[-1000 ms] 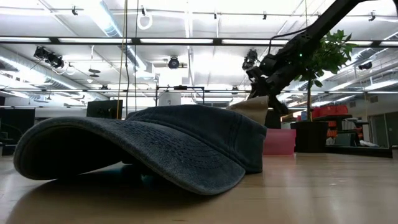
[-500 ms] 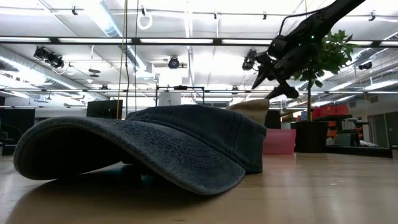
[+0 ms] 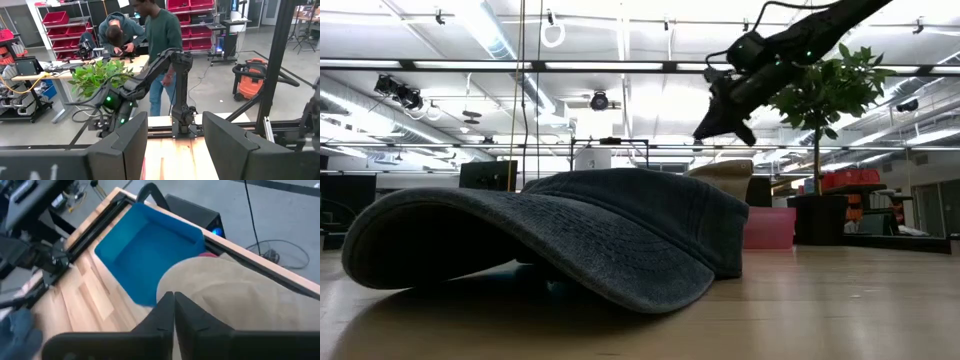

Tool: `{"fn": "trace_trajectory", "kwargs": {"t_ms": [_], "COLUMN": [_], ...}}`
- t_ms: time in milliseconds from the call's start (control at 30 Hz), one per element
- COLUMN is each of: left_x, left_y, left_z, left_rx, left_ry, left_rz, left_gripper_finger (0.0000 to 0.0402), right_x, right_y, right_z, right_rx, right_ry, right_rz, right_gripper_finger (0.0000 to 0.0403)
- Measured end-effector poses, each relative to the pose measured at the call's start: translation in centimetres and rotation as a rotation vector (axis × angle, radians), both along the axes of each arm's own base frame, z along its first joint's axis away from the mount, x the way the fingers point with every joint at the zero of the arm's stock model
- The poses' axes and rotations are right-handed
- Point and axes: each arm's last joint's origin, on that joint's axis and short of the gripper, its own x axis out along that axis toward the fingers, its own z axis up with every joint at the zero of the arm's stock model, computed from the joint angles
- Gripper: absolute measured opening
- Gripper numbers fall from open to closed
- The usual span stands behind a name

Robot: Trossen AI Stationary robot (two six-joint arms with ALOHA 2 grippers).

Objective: Pick & Place hat
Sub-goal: Put the brown cap into the red bin

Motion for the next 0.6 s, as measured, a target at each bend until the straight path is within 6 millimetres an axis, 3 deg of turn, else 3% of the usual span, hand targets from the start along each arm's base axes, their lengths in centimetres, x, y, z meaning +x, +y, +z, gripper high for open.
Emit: {"fn": "trace_trajectory", "kwargs": {"t_ms": [333,600], "left_x": [0.0,0.0], "left_y": [0.0,0.0], "left_z": [0.0,0.1], "left_rx": [-0.009,-0.007], "left_ry": [0.000,-0.011], "left_rz": [0.001,0.007], "left_gripper_finger": [0.0193,0.0193], "right_x": [3.5,3.0], "right_y": [-0.9,0.0], "right_z": [-4.4,-7.9], "right_rx": [0.093,0.089], "right_ry": [0.032,0.393], "right_rz": [-0.011,-0.095], "right_gripper_finger": [0.0002,0.0001]}}
